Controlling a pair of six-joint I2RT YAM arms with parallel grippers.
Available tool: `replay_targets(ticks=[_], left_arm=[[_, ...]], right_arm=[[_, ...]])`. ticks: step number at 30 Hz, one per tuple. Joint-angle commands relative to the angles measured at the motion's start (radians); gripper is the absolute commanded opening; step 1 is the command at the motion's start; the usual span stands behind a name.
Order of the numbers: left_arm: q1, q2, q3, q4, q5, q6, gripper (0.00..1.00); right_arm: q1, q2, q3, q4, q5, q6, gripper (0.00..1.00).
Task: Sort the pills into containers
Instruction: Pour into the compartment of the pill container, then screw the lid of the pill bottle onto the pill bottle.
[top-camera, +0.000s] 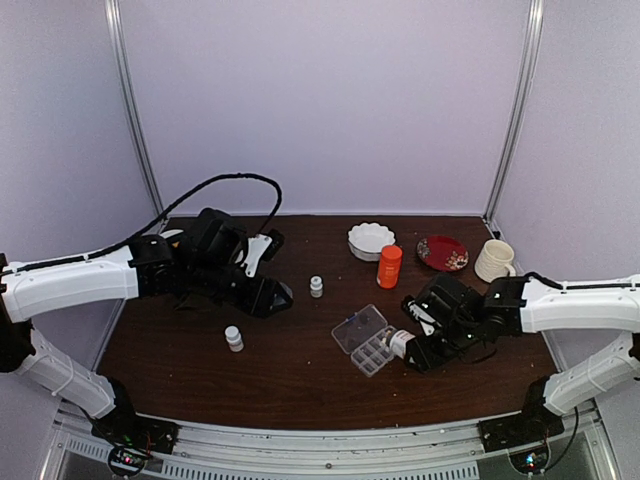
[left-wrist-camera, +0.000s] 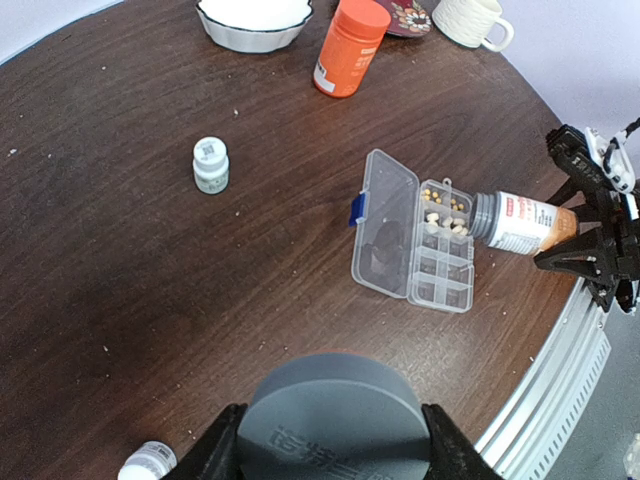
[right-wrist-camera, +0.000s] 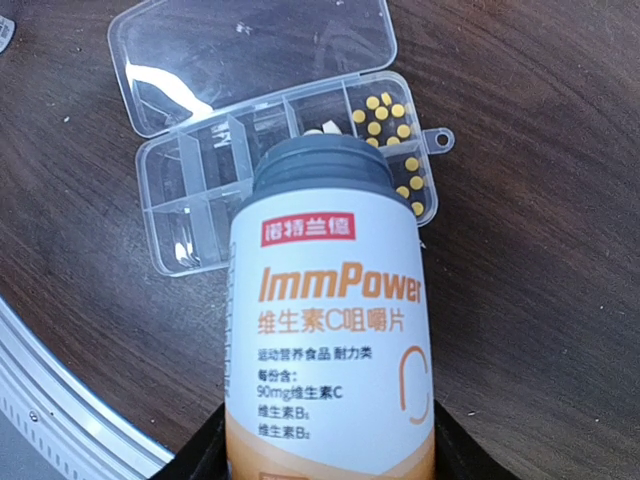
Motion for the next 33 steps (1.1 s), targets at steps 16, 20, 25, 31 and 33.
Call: replay_targets(ticks=[16, 20, 25, 31, 33], left_arm=[[-0.008, 0.004, 0.039, 0.025, 0.016, 0.006, 0.0], [-0.009, 0.005, 0.055, 0.008, 0.014, 0.006, 0.0], [-0.012, 0.005, 0.071, -0.007, 0.012, 0.003, 0.0], [-0.014, 0.008, 0.104, -0.015, 0.031, -0.005, 0.0], [-0.015, 0.009, 0.126, -0.024, 0.05, -0.011, 0.0]], right_arm=[[0.001, -0.234, -0.193, 0.257, -0.009, -0.037, 0.0], [0.001, -0.329, -0.27, 0.39, -0.008, -0.058, 0.0], [0.001, -0.473, -0.343, 0.507, 0.027, -0.081, 0.0], [0.001, -0.633, -0.382, 0.654, 0.035, -0.174, 0.0], [0.001, -0.658, -0.383, 0.734, 0.032, -0.22, 0.0]])
